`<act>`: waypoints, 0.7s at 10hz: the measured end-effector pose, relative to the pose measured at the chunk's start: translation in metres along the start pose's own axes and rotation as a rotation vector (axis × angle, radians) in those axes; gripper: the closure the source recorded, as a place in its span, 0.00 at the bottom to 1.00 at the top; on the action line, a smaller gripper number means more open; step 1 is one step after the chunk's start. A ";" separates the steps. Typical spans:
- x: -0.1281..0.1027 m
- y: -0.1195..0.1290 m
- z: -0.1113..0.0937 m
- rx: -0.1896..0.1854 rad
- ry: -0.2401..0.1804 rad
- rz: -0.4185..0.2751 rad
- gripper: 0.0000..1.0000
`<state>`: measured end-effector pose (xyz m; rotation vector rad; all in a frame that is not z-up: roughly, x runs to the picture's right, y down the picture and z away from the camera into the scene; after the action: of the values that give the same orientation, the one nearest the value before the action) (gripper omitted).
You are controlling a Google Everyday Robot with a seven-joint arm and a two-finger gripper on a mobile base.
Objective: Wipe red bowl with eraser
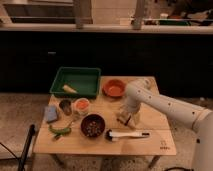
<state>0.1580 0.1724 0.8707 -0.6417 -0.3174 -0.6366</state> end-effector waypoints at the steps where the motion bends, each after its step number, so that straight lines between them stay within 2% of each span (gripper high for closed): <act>1: 0.002 0.001 0.001 0.001 0.001 0.006 0.20; 4: 0.007 0.002 0.006 -0.003 -0.002 0.019 0.21; 5: 0.007 0.002 0.008 -0.006 -0.003 0.020 0.27; 7: 0.006 0.002 0.009 -0.006 -0.007 0.013 0.49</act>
<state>0.1634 0.1766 0.8800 -0.6515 -0.3180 -0.6229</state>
